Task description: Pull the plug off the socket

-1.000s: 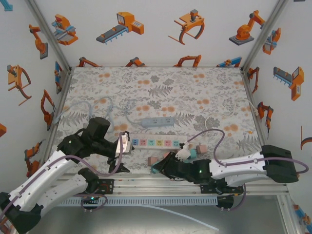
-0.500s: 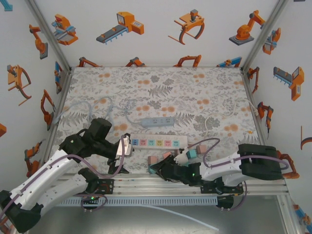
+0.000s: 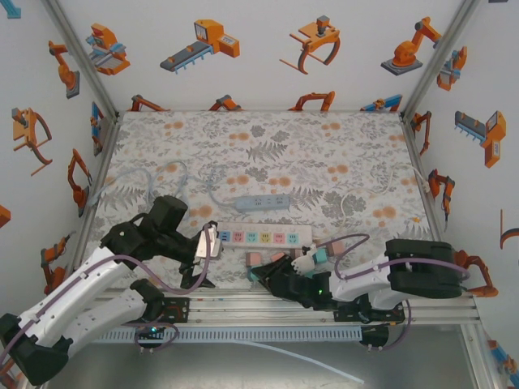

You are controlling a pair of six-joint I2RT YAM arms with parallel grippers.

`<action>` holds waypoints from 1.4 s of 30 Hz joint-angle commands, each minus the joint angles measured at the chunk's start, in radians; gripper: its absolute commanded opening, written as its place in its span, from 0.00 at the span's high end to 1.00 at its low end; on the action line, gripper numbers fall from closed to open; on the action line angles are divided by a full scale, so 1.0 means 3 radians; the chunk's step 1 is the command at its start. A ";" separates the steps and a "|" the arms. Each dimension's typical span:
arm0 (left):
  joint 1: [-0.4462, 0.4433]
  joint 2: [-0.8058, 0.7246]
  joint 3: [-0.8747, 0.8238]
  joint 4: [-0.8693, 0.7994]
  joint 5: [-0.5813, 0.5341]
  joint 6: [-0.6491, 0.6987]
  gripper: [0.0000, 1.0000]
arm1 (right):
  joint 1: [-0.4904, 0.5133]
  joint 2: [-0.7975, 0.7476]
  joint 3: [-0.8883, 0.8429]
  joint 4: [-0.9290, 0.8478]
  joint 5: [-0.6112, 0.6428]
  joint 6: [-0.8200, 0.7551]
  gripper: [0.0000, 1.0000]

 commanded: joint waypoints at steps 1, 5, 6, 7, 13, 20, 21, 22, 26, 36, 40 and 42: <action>-0.0011 0.0024 -0.0006 -0.0033 0.0045 0.0067 0.03 | 0.0011 0.0066 0.0001 -0.0027 0.0134 0.0245 0.74; -0.0013 0.0057 -0.0011 -0.0031 0.0044 0.0061 0.03 | 0.0011 0.0058 0.0012 -0.0040 0.0037 0.0208 0.65; -0.0012 0.0063 -0.0009 -0.0031 0.0044 0.0058 0.03 | 0.0010 0.0044 0.0000 -0.0045 0.0006 0.0208 0.64; -0.0007 0.0075 -0.0009 -0.0031 0.0039 0.0057 0.03 | 0.0008 0.0023 -0.0015 -0.0051 -0.0028 0.0198 0.63; -0.0006 0.0091 -0.0002 -0.0026 0.0031 0.0040 0.03 | 0.0011 -0.0281 0.0038 -0.0551 -0.0142 0.0084 0.48; -0.0002 0.0140 0.0004 0.0016 0.0010 -0.0044 0.03 | 0.0011 -0.0929 0.0054 -0.1316 -0.0107 -0.0079 0.42; -0.0001 0.0161 0.0009 0.0045 -0.0015 -0.0107 0.03 | 0.0011 -0.1041 0.0064 -0.1405 -0.0067 -0.0163 0.39; -0.0004 0.0193 0.0023 0.0070 -0.0052 -0.0184 0.03 | 0.0003 -0.1181 0.0082 -0.1517 -0.0011 -0.0247 0.36; -0.0001 0.0372 0.0163 0.0129 -0.0128 -0.0476 0.03 | -0.0223 -0.1717 0.0294 -0.2135 -0.0031 -0.0915 0.33; 0.0004 0.0234 0.0070 0.1340 -0.0999 -0.1891 0.03 | -0.1834 -0.2262 0.0924 -0.2859 -0.0586 -0.3244 0.26; 0.0019 0.0010 -0.0164 0.1875 -0.2067 -0.2420 0.03 | -0.2512 -0.2190 0.1074 -0.2834 -0.0263 -0.4370 0.13; 0.0053 -0.0039 -0.0207 0.1948 -0.2631 -0.2554 0.03 | -0.2968 -0.2099 0.1052 -0.2627 -0.0329 -0.4780 0.09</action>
